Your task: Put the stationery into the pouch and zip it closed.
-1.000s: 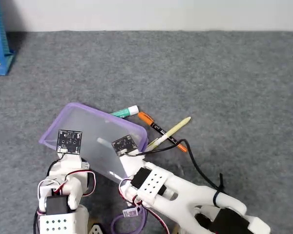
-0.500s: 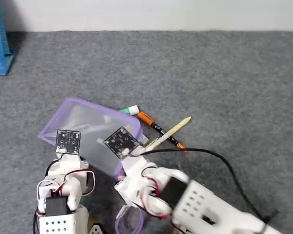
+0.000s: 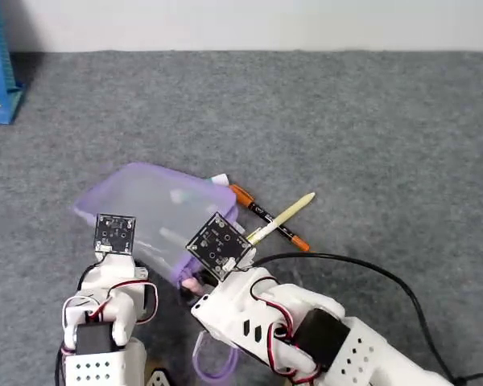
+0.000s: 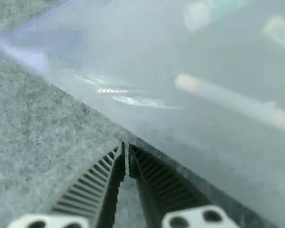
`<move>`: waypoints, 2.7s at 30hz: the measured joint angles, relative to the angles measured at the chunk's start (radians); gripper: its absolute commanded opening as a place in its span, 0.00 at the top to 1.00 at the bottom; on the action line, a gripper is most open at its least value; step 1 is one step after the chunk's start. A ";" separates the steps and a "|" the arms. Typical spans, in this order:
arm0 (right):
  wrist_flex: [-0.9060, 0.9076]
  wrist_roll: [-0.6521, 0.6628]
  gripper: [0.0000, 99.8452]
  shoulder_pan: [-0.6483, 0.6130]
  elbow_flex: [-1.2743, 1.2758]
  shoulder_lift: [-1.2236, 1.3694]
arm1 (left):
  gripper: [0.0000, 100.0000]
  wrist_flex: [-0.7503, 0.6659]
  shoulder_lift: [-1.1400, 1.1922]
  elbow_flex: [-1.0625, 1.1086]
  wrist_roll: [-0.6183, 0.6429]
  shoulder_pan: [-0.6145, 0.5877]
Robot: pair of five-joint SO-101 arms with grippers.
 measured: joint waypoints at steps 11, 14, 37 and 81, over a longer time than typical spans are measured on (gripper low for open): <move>-0.008 0.000 0.99 0.000 0.098 -0.002 | 0.99 0.000 0.000 0.000 0.000 0.000; -0.008 0.000 0.99 0.000 0.106 -0.002 | 0.99 0.000 0.000 0.000 0.000 0.000; -0.284 0.046 0.99 0.080 0.106 -0.002 | 0.98 0.272 -0.012 -0.505 0.060 -0.112; -0.591 0.048 0.99 0.189 0.169 -0.003 | 0.69 0.362 -0.014 -0.589 0.221 0.155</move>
